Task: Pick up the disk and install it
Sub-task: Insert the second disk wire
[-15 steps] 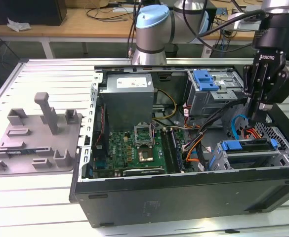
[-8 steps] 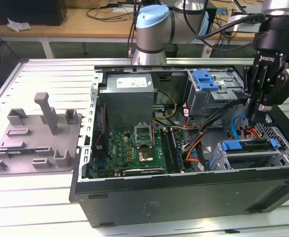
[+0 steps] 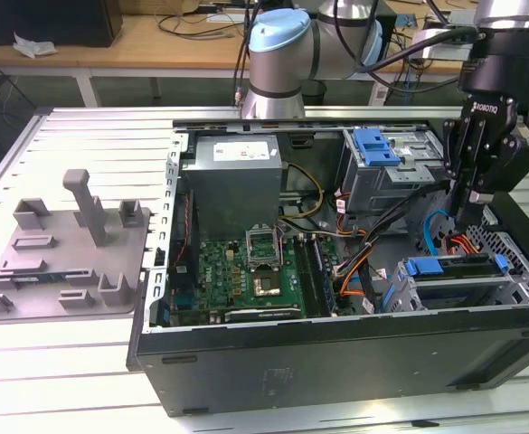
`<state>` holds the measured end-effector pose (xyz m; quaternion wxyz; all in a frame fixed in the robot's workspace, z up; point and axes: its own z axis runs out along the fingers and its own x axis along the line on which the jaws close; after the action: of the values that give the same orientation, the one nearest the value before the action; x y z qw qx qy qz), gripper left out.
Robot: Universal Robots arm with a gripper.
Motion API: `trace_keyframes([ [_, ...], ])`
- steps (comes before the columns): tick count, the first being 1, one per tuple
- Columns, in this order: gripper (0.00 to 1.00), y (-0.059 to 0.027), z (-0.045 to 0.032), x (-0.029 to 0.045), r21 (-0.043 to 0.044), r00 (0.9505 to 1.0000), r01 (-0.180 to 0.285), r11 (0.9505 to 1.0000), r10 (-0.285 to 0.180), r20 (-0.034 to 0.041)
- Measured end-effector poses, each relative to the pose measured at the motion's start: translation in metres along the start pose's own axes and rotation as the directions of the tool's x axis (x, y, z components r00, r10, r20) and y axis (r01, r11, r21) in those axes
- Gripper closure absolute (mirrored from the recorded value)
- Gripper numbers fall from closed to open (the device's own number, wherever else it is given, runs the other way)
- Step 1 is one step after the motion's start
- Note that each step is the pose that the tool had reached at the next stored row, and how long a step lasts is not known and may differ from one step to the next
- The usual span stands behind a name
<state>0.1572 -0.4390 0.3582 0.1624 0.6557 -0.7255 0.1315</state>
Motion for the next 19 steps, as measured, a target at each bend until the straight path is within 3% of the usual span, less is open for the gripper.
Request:
trace_keyframes([
  [6, 0.70, -0.0003, 0.0024, 0.0029, -0.0004, 0.9999, -0.002, 1.0000, 0.002, 0.0107],
  [7, 0.72, -0.0004, 0.0029, 0.0033, -0.0008, 0.9999, -0.003, 1.0000, 0.003, 0.0114],
  [9, 0.84, -0.0006, 0.0041, 0.0046, -0.0018, 0.9999, -0.005, 1.0000, 0.005, 0.0127],
  [15, 0.84, -0.0011, 0.0068, 0.0090, -0.0045, 0.9998, -0.009, 1.0000, 0.009, 0.0205],
  [17, 0.84, -0.0012, 0.0072, 0.0100, -0.0035, 0.9996, -0.009, 1.0000, 0.009, 0.0271],
  [19, 0.84, -0.0013, 0.0054, 0.0120, 0.0032, 0.9991, -0.012, 0.9999, 0.012, 0.0396],
])
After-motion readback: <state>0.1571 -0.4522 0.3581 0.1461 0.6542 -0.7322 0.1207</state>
